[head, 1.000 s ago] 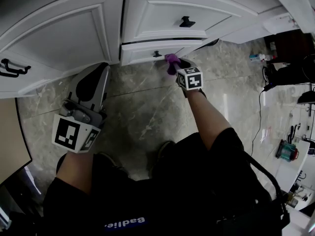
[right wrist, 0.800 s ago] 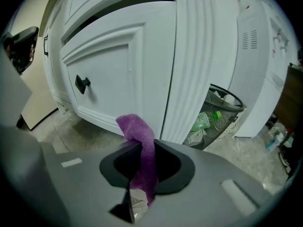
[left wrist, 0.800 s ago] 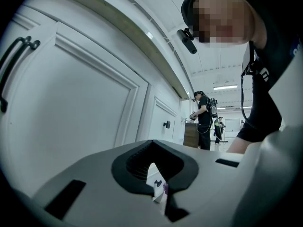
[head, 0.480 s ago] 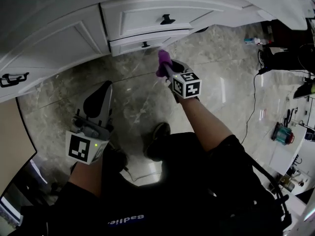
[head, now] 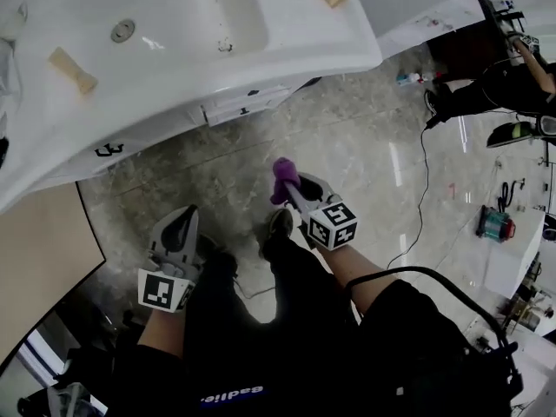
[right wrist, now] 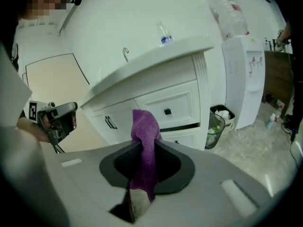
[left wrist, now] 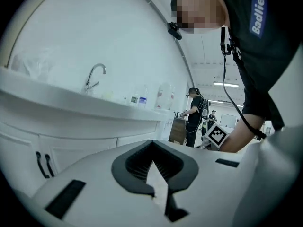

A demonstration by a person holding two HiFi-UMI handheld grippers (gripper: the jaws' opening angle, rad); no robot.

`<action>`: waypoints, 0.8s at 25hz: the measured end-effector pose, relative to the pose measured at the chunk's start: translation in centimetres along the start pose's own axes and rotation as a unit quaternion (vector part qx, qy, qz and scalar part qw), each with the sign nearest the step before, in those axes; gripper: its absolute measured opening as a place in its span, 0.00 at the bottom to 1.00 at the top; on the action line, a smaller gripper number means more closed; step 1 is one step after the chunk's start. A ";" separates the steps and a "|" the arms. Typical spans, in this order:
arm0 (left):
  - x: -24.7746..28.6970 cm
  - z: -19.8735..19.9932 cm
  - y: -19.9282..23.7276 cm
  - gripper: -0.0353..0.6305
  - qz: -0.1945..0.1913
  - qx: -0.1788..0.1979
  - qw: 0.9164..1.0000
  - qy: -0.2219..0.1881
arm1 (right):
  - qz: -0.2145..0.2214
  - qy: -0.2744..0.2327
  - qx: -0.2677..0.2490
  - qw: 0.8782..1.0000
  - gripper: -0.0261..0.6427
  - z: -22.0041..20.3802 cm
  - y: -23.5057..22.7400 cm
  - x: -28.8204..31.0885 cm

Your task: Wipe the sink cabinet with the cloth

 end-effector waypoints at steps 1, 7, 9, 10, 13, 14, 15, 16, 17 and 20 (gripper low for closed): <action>-1.1 2.8 -1.3 0.06 0.002 0.002 1.000 -0.007 | 0.004 -0.005 0.003 1.000 0.13 1.5 1.7 -2.6; -6.8 17.5 -10.9 0.06 -0.030 -0.001 0.999 -0.009 | 0.026 -0.053 -0.015 0.998 0.13 12.2 12.1 -17.2; -8.4 20.3 -14.0 0.06 -0.049 0.012 0.999 -0.013 | 0.043 -0.086 -0.038 0.995 0.13 15.5 15.0 -21.0; -9.2 21.2 -15.6 0.06 -0.055 0.020 0.998 -0.015 | 0.053 -0.100 -0.055 0.992 0.13 16.7 16.2 -22.7; -10.7 23.1 -20.2 0.06 -0.054 0.053 0.997 -0.019 | 0.081 -0.135 -0.098 0.983 0.13 19.0 18.5 -27.2; -11.0 23.8 -21.7 0.06 -0.048 0.061 0.997 -0.024 | 0.092 -0.145 -0.106 0.979 0.13 19.4 19.0 -28.6; -11.3 24.5 -23.4 0.06 -0.043 0.066 0.996 -0.029 | 0.104 -0.153 -0.113 0.976 0.13 19.8 19.4 -30.1; -11.5 25.3 -25.3 0.06 -0.039 0.068 0.996 -0.033 | 0.116 -0.161 -0.118 0.973 0.13 20.1 19.8 -31.6; -11.6 26.0 -27.3 0.06 -0.037 0.069 0.996 -0.038 | 0.129 -0.168 -0.122 0.970 0.13 20.4 20.2 -33.1; -12.0 27.6 -33.3 0.06 -0.035 0.044 0.997 -0.057 | 0.159 -0.187 -0.126 0.961 0.13 20.9 21.2 -37.5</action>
Point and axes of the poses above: the fingertips, and each gripper's own axes: x forward along the fingers, y to its left, z out of its top, the point moved 3 cm from there along -x, backward along the fingers, and after that the axes turned 4 degrees about -x, right-handed, at the moved point
